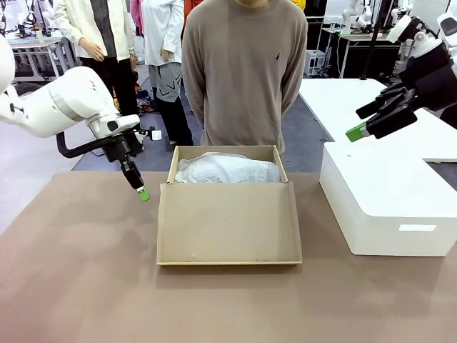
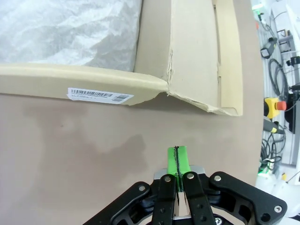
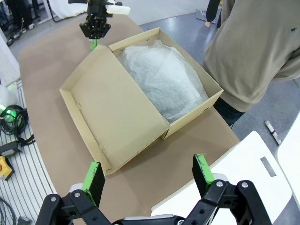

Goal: Pack the shoes into the box.
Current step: Close the Shoes Box, then press down on the lid of the Shoes Box.

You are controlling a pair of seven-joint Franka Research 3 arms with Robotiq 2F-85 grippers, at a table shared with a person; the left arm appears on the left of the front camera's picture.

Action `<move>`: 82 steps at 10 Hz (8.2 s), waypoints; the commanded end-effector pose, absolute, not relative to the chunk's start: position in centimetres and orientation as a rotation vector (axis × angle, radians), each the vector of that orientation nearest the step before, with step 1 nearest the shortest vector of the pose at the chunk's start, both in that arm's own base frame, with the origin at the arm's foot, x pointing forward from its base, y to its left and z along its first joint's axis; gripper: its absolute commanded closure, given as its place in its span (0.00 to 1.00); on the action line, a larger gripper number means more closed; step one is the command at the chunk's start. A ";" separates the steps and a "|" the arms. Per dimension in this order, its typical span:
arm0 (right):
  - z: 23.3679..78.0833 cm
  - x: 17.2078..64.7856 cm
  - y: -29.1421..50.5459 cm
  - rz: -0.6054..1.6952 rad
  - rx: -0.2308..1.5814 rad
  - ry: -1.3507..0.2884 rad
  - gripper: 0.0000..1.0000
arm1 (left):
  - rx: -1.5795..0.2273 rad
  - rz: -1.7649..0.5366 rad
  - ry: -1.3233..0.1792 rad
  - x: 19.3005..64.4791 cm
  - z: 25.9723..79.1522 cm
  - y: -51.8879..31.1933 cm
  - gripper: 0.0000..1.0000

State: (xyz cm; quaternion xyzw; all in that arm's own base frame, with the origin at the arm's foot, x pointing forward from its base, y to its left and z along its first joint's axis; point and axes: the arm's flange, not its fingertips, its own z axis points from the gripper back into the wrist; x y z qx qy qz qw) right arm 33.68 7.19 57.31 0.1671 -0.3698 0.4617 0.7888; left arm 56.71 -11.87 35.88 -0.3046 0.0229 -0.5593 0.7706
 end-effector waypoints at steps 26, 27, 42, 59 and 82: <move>57.3 33.8 7.2 0.996 0.378 -0.805 0.00 | -0.971 -1.184 -0.039 53.0 28.6 -15.0 1.00; 57.3 33.8 7.2 0.996 0.378 -0.805 0.00 | -0.988 -1.186 -0.033 53.0 28.6 -15.0 1.00; 57.3 33.8 7.2 0.996 0.378 -0.805 0.00 | -1.376 -0.870 -0.191 53.8 30.4 -12.5 1.00; 57.3 33.8 7.2 0.996 0.378 -0.805 0.00 | -1.024 -0.617 -0.511 56.2 36.7 -9.2 1.00; 57.3 33.7 7.2 0.994 0.360 -0.796 0.00 | -0.695 -1.108 -0.343 57.2 42.2 -7.0 0.22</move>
